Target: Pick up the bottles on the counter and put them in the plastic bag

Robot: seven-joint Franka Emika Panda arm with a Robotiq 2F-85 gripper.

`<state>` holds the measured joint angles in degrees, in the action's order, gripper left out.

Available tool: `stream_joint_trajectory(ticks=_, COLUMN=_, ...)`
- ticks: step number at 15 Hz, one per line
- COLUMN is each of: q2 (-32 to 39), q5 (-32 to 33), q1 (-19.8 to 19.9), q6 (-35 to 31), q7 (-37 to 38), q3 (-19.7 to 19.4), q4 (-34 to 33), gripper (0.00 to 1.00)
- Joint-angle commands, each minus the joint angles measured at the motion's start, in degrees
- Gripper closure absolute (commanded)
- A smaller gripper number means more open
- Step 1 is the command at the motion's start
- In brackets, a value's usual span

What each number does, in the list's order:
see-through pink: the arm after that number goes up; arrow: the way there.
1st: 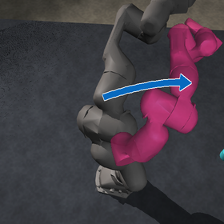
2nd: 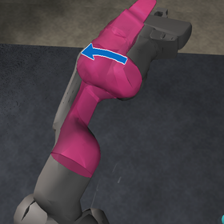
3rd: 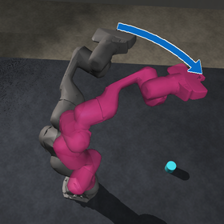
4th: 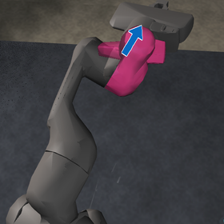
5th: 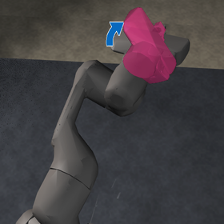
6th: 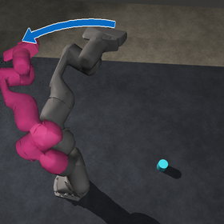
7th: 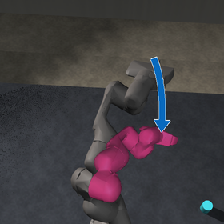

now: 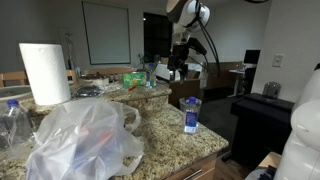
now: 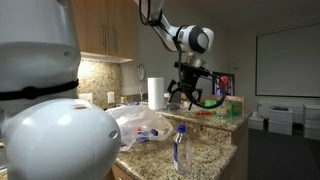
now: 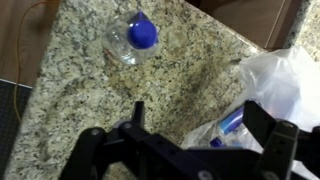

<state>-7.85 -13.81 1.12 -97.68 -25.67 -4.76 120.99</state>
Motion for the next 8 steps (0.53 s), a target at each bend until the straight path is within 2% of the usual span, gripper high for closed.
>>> stream_joint_trajectory(ticks=1, q2=-9.0, q5=6.6, q1=1.5, q6=-6.4, q7=2.7, q3=-0.1, q4=7.4, gripper=0.00)
stream_joint_trajectory(ticks=4, q2=-14.8, q5=11.9, q1=2.2, q6=-11.4, q7=6.4, q3=-0.1, q4=12.1, gripper=0.00)
stream_joint_trajectory(ticks=8, q2=-20.8, q5=12.8, q1=1.8, q6=-11.4, q7=10.9, q3=-0.1, q4=18.3, gripper=0.00)
